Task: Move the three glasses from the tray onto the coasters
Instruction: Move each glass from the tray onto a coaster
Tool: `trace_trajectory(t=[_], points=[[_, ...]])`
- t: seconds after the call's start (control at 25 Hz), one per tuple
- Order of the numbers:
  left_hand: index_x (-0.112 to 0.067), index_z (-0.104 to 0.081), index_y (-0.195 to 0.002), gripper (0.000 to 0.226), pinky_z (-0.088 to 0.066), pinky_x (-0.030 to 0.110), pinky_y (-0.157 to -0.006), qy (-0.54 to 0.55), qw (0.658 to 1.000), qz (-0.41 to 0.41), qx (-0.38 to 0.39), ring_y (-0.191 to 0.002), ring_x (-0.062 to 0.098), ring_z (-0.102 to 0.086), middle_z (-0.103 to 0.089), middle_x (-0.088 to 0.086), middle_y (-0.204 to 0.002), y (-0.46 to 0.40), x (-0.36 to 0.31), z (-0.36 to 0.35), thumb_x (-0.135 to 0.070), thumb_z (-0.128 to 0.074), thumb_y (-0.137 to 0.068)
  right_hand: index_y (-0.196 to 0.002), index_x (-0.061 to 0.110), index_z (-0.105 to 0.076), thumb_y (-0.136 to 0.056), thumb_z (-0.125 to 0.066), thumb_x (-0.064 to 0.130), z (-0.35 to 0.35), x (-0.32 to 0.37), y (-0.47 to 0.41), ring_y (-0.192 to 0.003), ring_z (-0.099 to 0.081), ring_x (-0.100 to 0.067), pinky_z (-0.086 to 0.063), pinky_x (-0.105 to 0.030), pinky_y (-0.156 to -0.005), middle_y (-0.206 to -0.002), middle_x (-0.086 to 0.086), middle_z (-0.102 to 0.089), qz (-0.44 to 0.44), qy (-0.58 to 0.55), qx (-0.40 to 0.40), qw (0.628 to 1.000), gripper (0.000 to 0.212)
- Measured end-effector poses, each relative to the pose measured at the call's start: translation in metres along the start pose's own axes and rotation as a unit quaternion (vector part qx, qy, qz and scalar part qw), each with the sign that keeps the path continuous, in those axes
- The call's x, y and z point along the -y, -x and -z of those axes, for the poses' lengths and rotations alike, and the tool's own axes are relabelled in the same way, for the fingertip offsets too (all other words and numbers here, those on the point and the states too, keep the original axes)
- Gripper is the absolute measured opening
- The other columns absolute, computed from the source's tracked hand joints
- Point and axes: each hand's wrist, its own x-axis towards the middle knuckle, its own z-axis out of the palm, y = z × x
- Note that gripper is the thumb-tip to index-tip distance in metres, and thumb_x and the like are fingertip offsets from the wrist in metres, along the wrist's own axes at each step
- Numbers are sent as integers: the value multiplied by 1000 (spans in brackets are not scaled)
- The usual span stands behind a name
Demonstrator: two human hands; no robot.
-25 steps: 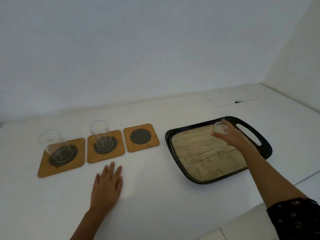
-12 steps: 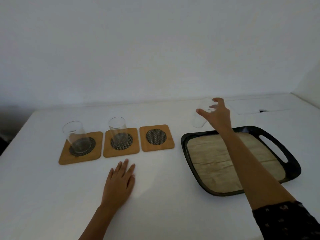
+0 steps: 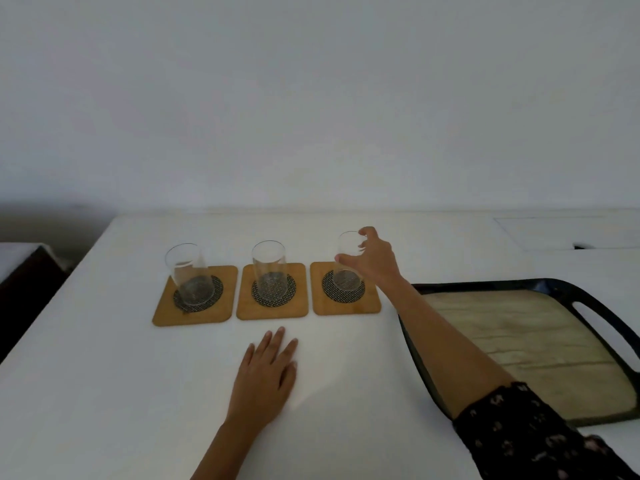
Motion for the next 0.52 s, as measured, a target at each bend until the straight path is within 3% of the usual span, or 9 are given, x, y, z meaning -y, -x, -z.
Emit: trace_trajectory(t=[0.2, 0.32, 0.44, 0.52], points=[[-34, -25, -144, 48, -2, 34, -116, -3, 1000, 1, -6, -145, 15, -5, -14, -6, -157, 0, 3, -4, -43, -27, -96, -120, 20, -43, -55, -82, 38, -16, -7, 0, -88, -57, -21, -40, -23, -59, -88, 7, -52, -2, -2, 12, 1000, 78], [-35, -24, -144, 48, -2, 33, -116, -11, 1000, 3, -7, -145, 12, -2, -13, -8, -157, 0, 4, -5, -44, -26, -96, -124, 19, -42, -59, -80, 38, -20, -12, 1, -92, -58, -23, -41, -23, -61, -88, 10, -50, -6, -12, 7, 1000, 78], [-35, -26, -143, 48, -4, 33, -116, -5, 1000, 8, -8, -145, 12, -5, -15, -7, -157, -1, 5, -6, -44, -27, -96, -135, 19, -32, -61, -82, 47, -18, -11, 3, -112, -54, -29, -46, -33, -82, -115, -5, -55, -18, -22, 26, 999, 93], [-35, -27, -143, 48, -4, 33, -116, -5, 1000, 9, -7, -145, 13, -7, -16, -7, -157, -1, 5, -6, -44, -27, -96, -142, 20, -21, -60, -80, 55, -16, -8, 9, -124, -45, -31, -41, -43, -94, -137, -12, -44, -33, -20, 31, 999, 107]])
